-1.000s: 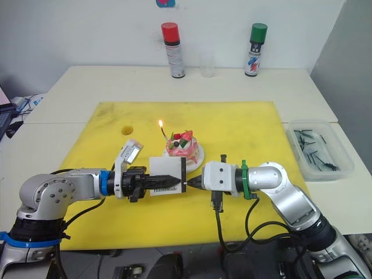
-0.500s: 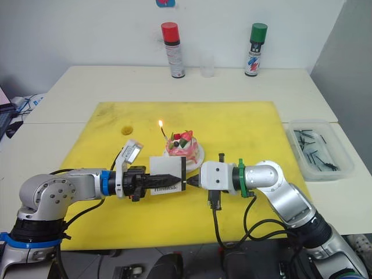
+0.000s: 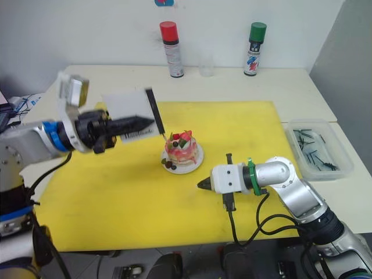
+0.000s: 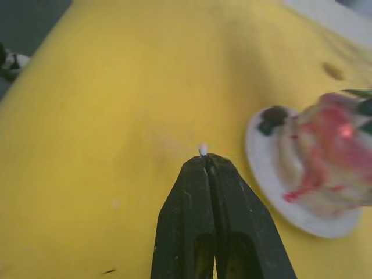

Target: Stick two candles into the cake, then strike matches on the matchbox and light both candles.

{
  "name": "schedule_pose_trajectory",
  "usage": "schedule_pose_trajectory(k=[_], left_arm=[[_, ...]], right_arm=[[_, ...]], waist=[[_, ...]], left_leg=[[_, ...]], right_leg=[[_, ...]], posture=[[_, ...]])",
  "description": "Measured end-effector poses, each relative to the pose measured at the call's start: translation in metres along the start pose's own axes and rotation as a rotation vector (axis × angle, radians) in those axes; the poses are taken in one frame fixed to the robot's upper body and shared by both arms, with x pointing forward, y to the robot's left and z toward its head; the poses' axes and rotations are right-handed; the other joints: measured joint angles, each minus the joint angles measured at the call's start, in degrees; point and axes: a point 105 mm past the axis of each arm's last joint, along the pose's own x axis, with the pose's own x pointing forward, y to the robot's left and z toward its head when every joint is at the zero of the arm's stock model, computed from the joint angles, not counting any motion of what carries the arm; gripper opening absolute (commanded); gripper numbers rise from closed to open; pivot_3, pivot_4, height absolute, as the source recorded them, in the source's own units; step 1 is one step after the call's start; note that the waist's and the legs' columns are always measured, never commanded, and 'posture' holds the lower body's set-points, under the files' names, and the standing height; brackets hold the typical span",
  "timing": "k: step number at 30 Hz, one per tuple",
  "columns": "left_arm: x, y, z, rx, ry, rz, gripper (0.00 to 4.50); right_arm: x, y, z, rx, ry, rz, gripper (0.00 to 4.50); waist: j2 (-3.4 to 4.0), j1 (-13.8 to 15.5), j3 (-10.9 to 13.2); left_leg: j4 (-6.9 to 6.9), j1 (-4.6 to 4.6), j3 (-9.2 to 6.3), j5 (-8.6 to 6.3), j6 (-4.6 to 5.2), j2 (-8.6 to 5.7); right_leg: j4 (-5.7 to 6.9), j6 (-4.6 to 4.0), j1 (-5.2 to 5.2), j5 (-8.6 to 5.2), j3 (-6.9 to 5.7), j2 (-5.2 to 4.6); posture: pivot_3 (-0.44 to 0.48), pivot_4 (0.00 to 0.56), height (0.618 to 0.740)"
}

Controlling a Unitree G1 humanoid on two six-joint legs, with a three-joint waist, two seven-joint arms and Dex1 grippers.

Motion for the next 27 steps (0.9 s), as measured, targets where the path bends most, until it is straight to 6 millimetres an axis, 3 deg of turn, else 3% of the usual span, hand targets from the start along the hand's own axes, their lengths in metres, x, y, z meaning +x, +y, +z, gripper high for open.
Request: schedule_pose_trajectory(k=[6, 11, 14, 20, 27], left_arm=[[-0.019, -0.009, -0.077, -0.180, 0.173, 0.049, 0.00], [-0.028, -0.010, -0.109, -0.205, 0.279, 0.088, 0.00], [-0.028, -0.008, -0.119, -0.203, 0.296, 0.092, 0.00], [-0.025, -0.007, -0.121, -0.181, 0.295, 0.080, 0.00], [-0.022, -0.007, -0.121, -0.170, 0.296, 0.070, 0.00]], right_arm=[[-0.008, -0.033, 0.020, -0.028, -0.027, -0.130, 0.02], [-0.007, -0.044, 0.029, -0.049, -0.041, -0.161, 0.02], [-0.006, -0.053, 0.029, -0.060, -0.032, -0.190, 0.02], [-0.006, -0.074, 0.030, -0.078, -0.020, -0.278, 0.02], [-0.004, -0.082, 0.023, -0.069, -0.007, -0.331, 0.02]], waist=[[-0.02, 0.1, 0.0], [0.00, 0.5, 0.0], [0.00, 0.6, 0.0], [0.00, 0.6, 0.0], [0.01, 0.6, 0.0]], left_leg=[[0.02, 0.01, 0.01, 0.00, 0.00, 0.00], [0.03, 0.04, 0.02, 0.01, -0.01, -0.01], [0.05, 0.02, 0.07, 0.01, -0.01, 0.00], [0.00, 0.01, 0.08, 0.00, -0.01, 0.00], [-0.03, 0.00, 0.10, 0.00, -0.01, 0.00]], right_leg=[[0.00, -0.01, 0.00, 0.00, -0.01, -0.03], [-0.01, -0.10, 0.01, -0.03, -0.01, -0.03], [-0.02, -0.32, 0.00, -0.16, 0.02, -0.04], [-0.02, -0.08, -0.03, -0.03, 0.01, -0.03], [-0.04, -0.08, -0.04, -0.03, 0.01, -0.04]], posture=[[0.000, 0.150, 0.740], [0.000, 0.150, 0.740], [0.000, 0.150, 0.740], [0.000, 0.150, 0.740], [0.000, 0.150, 0.740]])
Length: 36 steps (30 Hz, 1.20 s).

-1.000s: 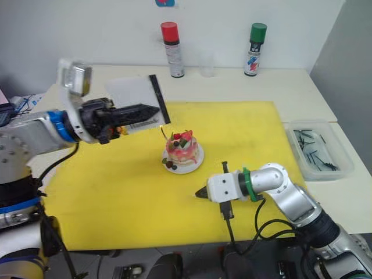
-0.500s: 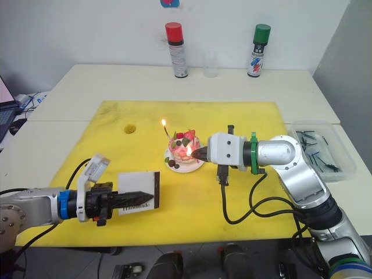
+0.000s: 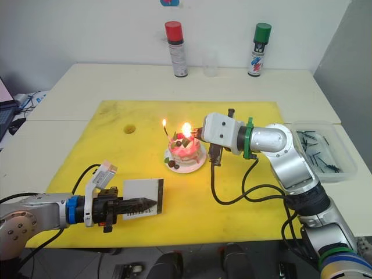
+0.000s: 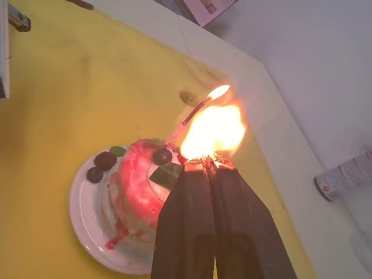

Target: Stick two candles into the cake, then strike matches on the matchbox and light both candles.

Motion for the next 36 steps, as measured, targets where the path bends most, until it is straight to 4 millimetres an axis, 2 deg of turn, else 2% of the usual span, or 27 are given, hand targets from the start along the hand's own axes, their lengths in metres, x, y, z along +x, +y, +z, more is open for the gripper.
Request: schedule_pose_trajectory(k=[24, 36], left_arm=[[0.0019, 0.0011, 0.0045, 0.023, -0.006, -0.011, 0.00], [0.0033, 0.0037, 0.0024, 0.016, 0.005, -0.019, 0.00]], right_arm=[[0.0005, -0.0013, -0.0028, 0.002, 0.008, -0.010, 0.02], [-0.0062, 0.0008, -0.0034, -0.002, 0.033, 0.008, 0.02]], waist=[[0.00, -0.1, 0.0], [0.01, -0.1, 0.0]], left_leg=[[0.00, 0.00, 0.00, 0.00, 0.00, 0.00], [0.00, 0.00, 0.00, 0.00, 0.00, 0.00]], right_leg=[[0.00, 0.00, 0.00, 0.00, 0.01, 0.00], [0.00, 0.00, 0.00, 0.00, 0.00, 0.00]], posture=[[0.000, 0.150, 0.740], [0.000, 0.150, 0.740]])
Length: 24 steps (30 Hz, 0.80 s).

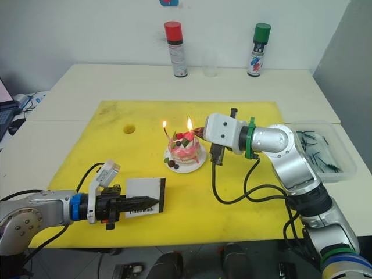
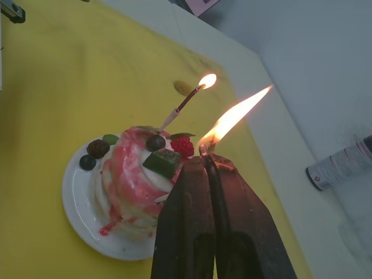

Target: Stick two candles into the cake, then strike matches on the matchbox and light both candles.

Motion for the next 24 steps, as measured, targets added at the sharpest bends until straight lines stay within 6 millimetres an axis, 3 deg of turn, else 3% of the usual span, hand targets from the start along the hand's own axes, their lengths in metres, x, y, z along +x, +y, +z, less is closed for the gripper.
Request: schedule_pose_trajectory(k=[7, 10, 18, 24], left_arm=[[0.000, 0.001, 0.001, 0.012, -0.004, 0.004, 0.00], [0.000, 0.001, 0.001, 0.010, -0.004, 0.004, 0.00], [0.010, 0.000, -0.012, -0.041, -0.023, -0.013, 0.00], [0.013, -0.003, -0.018, -0.050, -0.017, -0.012, 0.00]], right_arm=[[-0.021, 0.006, 0.004, 0.042, 0.001, 0.028, 0.02], [-0.042, 0.000, -0.006, 0.103, 0.063, -0.027, 0.02], [-0.144, -0.054, -0.056, 0.365, 0.335, -0.495, 0.02], [-0.210, -0.054, -0.119, 0.597, 0.565, -0.806, 0.02]], waist=[[0.00, 0.0, 0.0], [0.00, 0.2, 0.0], [0.01, 0.9, 0.0], [0.01, 0.8, 0.0]], left_leg=[[-0.01, 0.00, 0.00, 0.00, 0.00, 0.00], [-0.01, 0.00, 0.00, 0.00, 0.00, 0.00], [-0.02, 0.00, 0.09, 0.00, 0.01, 0.00], [-0.01, 0.04, 0.21, 0.00, 0.01, 0.00]], right_leg=[[-0.01, 0.00, 0.00, -0.01, 0.01, 0.00], [-0.02, 0.00, 0.01, -0.01, 0.00, 0.00], [-0.03, -0.02, -0.01, -0.02, 0.06, -0.01], [-0.04, -0.08, -0.01, -0.05, 0.18, -0.01]], posture=[[0.000, 0.150, 0.740], [0.000, 0.150, 0.740], [0.000, 0.150, 0.740], [0.000, 0.150, 0.740]])
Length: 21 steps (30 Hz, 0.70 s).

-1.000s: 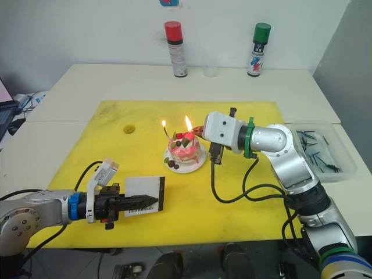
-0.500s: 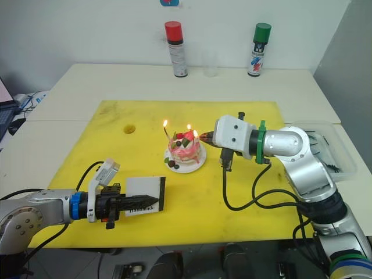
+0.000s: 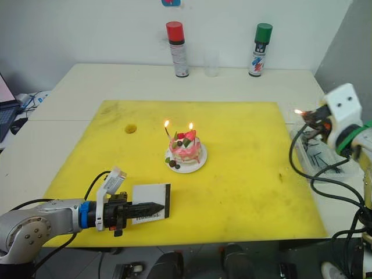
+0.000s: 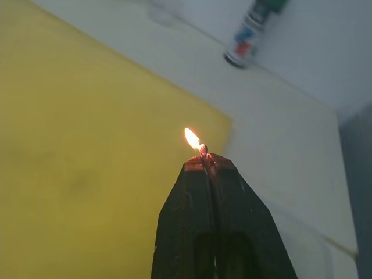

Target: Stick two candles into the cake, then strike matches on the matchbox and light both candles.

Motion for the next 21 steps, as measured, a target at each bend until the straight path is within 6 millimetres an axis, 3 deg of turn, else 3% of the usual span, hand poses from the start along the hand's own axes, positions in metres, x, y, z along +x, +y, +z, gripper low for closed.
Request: schedule_pose_trajectory(k=[3, 5, 8, 13, 15, 19, 21], left_arm=[[0.001, 0.000, 0.000, -0.003, -0.007, 0.000, 0.00], [0.004, 0.001, 0.000, -0.004, -0.015, 0.004, 0.00], [0.007, 0.001, 0.000, -0.006, -0.017, -0.002, 0.00], [0.008, 0.002, 0.001, -0.004, -0.021, 0.010, 0.00], [0.008, 0.003, 0.001, -0.004, -0.021, 0.016, 0.00], [0.008, 0.002, 0.003, -0.017, -0.025, 0.017, 0.00], [0.007, 0.003, 0.006, -0.054, -0.029, 0.023, 0.00]], right_arm=[[0.001, -0.023, -0.050, 0.118, 0.173, -0.103, 0.20], [0.002, -0.027, -0.074, 0.176, 0.247, -0.134, 0.70], [0.007, -0.024, -0.090, 0.246, 0.289, -0.146, 1.69], [0.008, -0.027, -0.081, 0.282, 0.247, -0.168, 3.57], [0.006, -0.029, -0.066, 0.256, 0.183, -0.175, 4.32], [0.002, -0.016, -0.025, 0.177, 0.015, -0.102, 4.48], [-0.005, 0.003, -0.007, 0.090, -0.064, 0.007, 4.48]], waist=[[0.00, 0.0, 0.0], [0.03, -0.1, 0.0], [0.04, -0.7, 0.0], [0.10, -1.2, 0.0], [0.14, -1.2, 0.1], [0.14, -1.4, 0.1], [0.14, -1.3, 0.1]], left_leg=[[0.03, 0.01, 0.05, 0.00, 0.00, 0.00], [0.03, 0.04, 0.14, 0.00, 0.00, 0.00], [0.02, 0.04, 0.14, 0.00, 0.00, 0.00], [0.02, 0.02, 0.14, 0.00, 0.00, 0.00], [0.01, 0.01, 0.14, 0.00, 0.00, 0.00], [0.00, 0.03, 0.12, 0.00, 0.00, 0.00], [0.00, 0.01, 0.08, 0.00, 0.00, 0.00]], right_leg=[[0.00, -0.20, 0.02, -0.11, 0.05, 0.00], [0.01, -0.19, 0.01, -0.11, 0.13, 0.00], [0.03, 0.12, 0.01, 0.07, 0.14, 0.02], [0.02, 0.15, 0.01, 0.08, 0.14, 0.02], [0.01, 0.16, 0.00, 0.08, 0.14, 0.02], [0.01, 0.16, 0.01, 0.08, 0.13, 0.02], [0.01, 0.17, 0.01, 0.08, 0.09, 0.02]], posture=[[0.000, 0.150, 0.740], [0.000, 0.150, 0.740], [0.000, 0.150, 0.740], [0.000, 0.150, 0.740], [0.000, 0.150, 0.740], [0.000, 0.150, 0.740], [0.000, 0.150, 0.740]])
